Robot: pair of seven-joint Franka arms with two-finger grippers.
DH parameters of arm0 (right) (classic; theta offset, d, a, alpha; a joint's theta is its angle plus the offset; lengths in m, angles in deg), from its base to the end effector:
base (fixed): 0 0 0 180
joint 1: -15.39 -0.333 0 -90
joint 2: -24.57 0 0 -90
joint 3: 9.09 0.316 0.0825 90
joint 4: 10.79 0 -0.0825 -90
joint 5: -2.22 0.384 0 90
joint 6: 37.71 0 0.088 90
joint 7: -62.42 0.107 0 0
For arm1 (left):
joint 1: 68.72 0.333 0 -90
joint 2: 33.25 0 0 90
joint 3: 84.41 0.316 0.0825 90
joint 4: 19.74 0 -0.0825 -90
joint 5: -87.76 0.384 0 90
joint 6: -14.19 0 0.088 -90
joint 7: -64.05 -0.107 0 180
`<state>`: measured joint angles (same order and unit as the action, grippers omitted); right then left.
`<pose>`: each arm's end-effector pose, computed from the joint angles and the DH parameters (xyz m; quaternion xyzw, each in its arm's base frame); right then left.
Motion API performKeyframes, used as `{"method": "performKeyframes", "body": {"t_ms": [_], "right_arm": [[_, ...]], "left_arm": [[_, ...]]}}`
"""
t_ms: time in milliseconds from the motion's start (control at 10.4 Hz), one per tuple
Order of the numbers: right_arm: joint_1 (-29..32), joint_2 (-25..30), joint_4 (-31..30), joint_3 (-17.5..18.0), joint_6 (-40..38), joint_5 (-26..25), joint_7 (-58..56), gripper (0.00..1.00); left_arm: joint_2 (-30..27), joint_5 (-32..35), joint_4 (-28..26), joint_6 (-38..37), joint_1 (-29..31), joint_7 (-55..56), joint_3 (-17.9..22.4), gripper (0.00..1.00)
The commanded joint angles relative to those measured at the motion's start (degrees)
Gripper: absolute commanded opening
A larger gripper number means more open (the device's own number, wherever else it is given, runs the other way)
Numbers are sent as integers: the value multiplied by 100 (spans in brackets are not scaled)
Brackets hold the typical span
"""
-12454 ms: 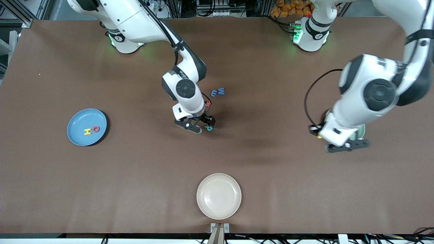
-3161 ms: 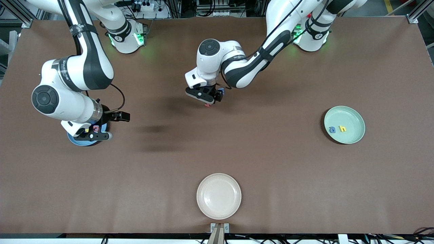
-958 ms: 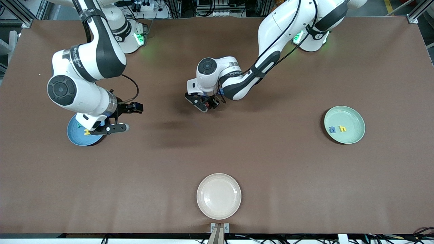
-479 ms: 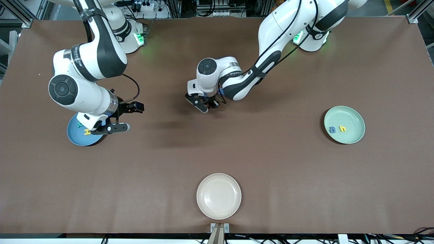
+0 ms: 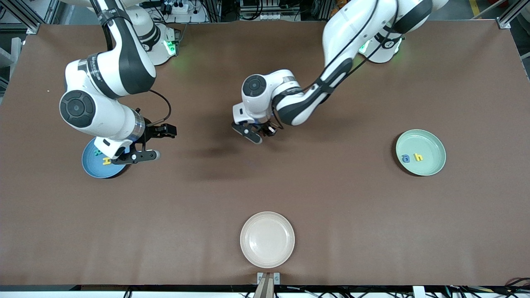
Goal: Sort uppercase to blue plate, lowercase to green plate
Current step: 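Grasp the pink m with the left gripper and lift it, then drop the pink m on the green plate while the right gripper reaches blue M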
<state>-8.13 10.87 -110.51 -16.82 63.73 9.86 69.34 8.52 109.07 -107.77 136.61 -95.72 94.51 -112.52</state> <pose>0.5767 0.1805 0.4222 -0.9919 -0.0572 0.1102 0.0264 0.4564 -0.5324 0.2581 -0.9642 0.2646 0.0157 0.0060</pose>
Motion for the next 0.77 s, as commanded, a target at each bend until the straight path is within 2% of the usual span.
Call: {"method": "performKeyframes", "body": {"t_ms": [0, 192, 383, 479, 671], "right_arm": [[-12, 95, -4, 244, -142, 44, 413, 100], [-20, 96, 31, 708, -160, 44, 1456, 100], [-55, 69, 40, 1227, -73, 44, 2546, 100], [-134, 34, 32, 1351, -11, 53, 2890, 100], [-528, -36, 23, 1379, 164, 53, 3575, 100]], "left_arm": [[-1167, -765, -233, -858, 781, -764, 25, 0], [-1826, -1522, -233, -1167, 1608, -1593, 252, 0], [-2118, -1498, -232, -1589, 2057, -1848, 673, 0], [-2154, -1498, -259, -1686, 2329, -2216, 893, 0], [-2146, -1498, -477, -1766, 2735, -2500, 1332, 0]]}}
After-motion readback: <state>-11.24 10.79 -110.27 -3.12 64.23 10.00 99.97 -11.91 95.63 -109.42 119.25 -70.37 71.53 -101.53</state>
